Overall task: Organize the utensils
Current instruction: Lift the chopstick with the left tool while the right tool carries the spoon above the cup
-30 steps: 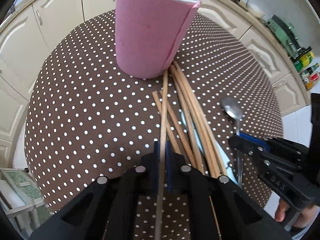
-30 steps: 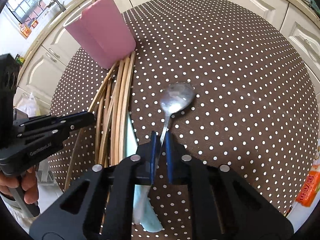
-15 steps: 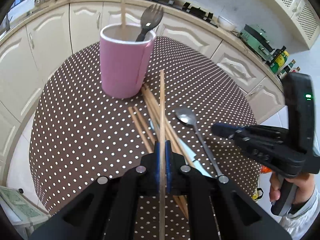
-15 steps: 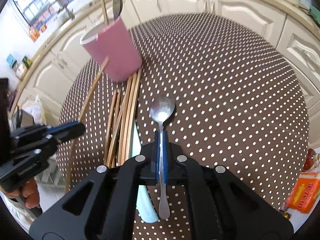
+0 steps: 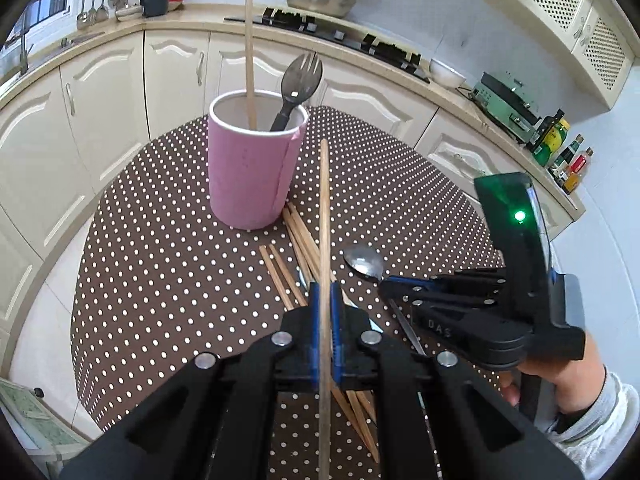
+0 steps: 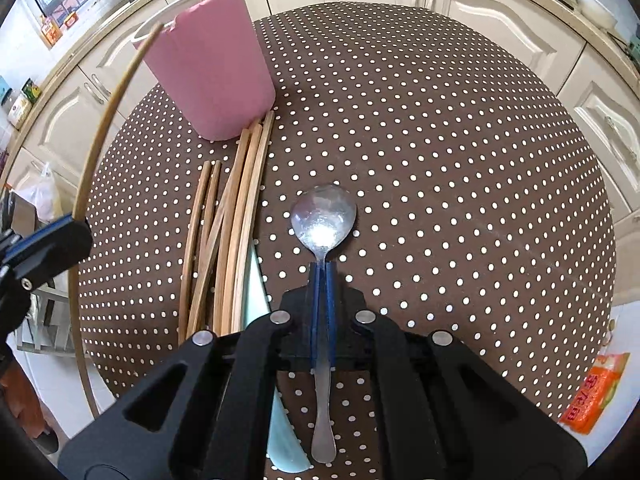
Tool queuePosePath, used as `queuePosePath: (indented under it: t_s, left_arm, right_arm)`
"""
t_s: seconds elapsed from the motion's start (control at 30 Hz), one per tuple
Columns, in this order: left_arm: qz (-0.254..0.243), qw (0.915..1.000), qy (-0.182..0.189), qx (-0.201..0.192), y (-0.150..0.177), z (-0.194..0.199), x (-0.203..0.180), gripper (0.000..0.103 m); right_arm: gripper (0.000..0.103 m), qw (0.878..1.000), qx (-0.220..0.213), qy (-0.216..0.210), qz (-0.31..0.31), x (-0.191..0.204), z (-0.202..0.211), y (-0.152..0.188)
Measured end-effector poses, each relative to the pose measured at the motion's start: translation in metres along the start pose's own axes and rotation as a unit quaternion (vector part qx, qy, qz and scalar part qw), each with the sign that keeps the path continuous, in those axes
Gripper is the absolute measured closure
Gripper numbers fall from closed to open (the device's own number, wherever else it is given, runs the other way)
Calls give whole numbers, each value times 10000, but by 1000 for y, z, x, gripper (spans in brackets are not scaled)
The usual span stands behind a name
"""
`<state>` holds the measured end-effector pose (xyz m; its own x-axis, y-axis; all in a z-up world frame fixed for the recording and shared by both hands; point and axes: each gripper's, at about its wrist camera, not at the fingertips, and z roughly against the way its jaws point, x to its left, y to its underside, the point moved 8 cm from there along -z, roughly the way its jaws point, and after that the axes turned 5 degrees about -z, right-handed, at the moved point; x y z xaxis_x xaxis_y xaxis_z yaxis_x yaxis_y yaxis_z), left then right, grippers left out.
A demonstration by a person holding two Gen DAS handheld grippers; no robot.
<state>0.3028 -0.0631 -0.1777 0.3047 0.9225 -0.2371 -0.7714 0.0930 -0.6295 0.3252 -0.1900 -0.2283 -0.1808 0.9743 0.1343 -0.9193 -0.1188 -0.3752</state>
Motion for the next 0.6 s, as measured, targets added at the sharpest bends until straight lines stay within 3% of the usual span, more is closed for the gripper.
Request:
queuePosePath:
  t_s: [0.13,0.2,0.33,0.37,0.4,0.6]
  left_arm:
    - [-5,9998,117,-149,-4,3,-3,98]
    - [-46,9995,147,-263,-6,6,-4,98]
    - [-75,9989,224,-397,-12,8,-8,98]
    - [-72,9988,240,-416,-13,7,-9,98]
    - [-71,9987,247,-446,-15,7,-9,98]
    - [-139,9959,239,-859,-27,16,-11,98]
  right_arm:
    - [79,9998,-49,195,17,3,-4,-3]
    - [78,9999,16,150,35,0,-9,-2]
    - [82,9998,-102,102,98,-1,-11,-5]
    - [95,9999,-122,37,103,0,-11,-5]
    - [98,9999,-119,-22,120,1,-10,-4]
    - [99,9981,-499,-336,104,7,7,-11]
